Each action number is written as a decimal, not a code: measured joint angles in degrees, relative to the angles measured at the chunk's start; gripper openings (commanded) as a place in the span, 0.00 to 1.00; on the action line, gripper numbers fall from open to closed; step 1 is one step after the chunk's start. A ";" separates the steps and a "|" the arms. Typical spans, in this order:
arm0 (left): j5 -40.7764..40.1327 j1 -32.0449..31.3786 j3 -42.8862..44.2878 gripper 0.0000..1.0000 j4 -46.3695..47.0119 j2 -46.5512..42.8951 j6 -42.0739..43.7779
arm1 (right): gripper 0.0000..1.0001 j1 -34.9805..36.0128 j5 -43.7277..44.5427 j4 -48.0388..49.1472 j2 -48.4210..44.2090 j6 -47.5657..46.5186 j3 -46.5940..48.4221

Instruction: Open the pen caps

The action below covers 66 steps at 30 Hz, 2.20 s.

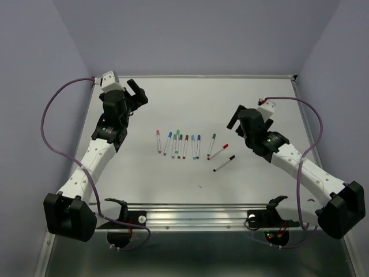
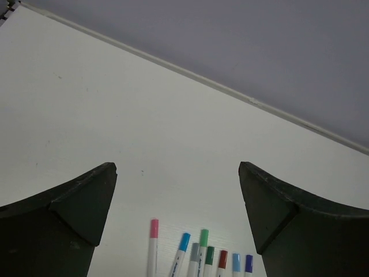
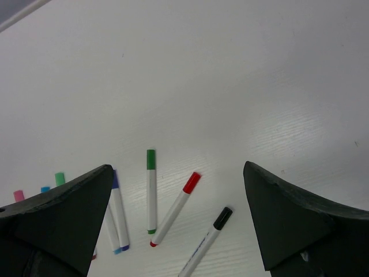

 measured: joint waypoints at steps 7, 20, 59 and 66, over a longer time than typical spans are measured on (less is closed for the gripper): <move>-0.42 0.35 -0.42 0.99 0.02 -0.02 0.00 | 1.00 0.00 -1.07 -2.34 0.00 0.87 0.07; -0.17 0.35 -1.33 0.99 0.04 0.00 0.02 | 1.00 -0.02 -12.76 -22.43 16.33 13.14 6.19; -1.07 0.44 -1.49 0.99 0.04 0.00 0.07 | 0.09 4.20 -21.20 -22.34 29.22 29.44 3.43; -1.84 0.44 -1.77 0.99 0.09 0.00 0.09 | 0.01 4.94 -19.85 -22.23 29.20 27.06 3.50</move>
